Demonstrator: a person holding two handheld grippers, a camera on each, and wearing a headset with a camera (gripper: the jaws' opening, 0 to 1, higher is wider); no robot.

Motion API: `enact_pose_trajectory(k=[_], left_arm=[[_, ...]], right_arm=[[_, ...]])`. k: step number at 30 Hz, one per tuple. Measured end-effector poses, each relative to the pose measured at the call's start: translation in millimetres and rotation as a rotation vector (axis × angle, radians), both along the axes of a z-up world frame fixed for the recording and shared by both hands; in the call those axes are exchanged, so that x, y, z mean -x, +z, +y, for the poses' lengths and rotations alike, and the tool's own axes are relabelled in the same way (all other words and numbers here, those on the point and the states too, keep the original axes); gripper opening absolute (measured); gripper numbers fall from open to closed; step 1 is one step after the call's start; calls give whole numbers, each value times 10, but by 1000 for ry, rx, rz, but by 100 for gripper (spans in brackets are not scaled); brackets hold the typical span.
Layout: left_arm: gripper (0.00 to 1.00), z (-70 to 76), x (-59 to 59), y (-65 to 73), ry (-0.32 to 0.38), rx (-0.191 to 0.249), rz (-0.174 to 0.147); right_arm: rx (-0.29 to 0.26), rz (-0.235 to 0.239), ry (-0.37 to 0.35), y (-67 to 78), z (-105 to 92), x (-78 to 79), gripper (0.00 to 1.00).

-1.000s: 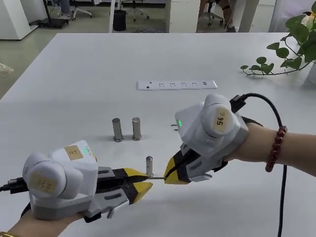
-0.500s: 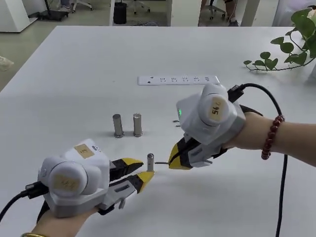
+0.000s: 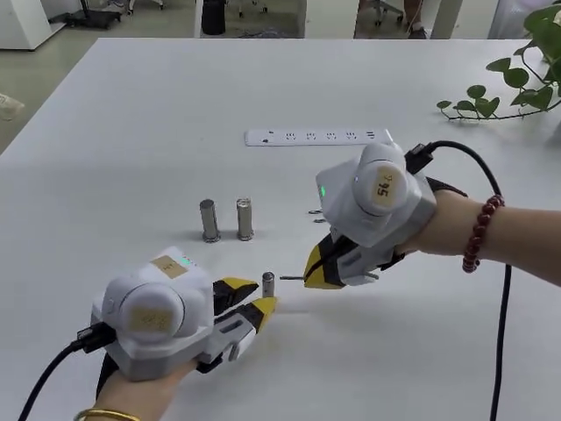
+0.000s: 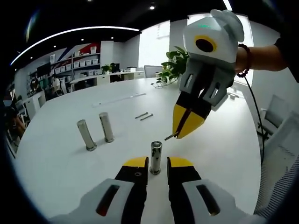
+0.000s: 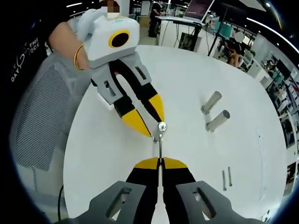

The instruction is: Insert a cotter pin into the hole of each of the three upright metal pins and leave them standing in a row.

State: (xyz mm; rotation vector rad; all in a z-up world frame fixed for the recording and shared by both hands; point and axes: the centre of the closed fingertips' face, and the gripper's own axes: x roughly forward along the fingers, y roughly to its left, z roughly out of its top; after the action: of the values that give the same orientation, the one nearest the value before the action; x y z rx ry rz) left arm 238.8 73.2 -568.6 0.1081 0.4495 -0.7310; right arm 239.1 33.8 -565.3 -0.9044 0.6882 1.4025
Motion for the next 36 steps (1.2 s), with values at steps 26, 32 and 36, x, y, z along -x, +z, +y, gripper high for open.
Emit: enact_pose_trajectory(k=[26, 32, 36], left_arm=[[6, -32, -90, -86, 1, -38, -1], [6, -42, -78, -84, -49, -62, -17], [6, -46, -74, -84, -84, -71, -21]], right_arm=[[-11, 18, 39, -75, 84, -38, 0], [-6, 10, 55, -76, 79, -29, 0], [-3, 2, 73, -71, 80, -24, 0]])
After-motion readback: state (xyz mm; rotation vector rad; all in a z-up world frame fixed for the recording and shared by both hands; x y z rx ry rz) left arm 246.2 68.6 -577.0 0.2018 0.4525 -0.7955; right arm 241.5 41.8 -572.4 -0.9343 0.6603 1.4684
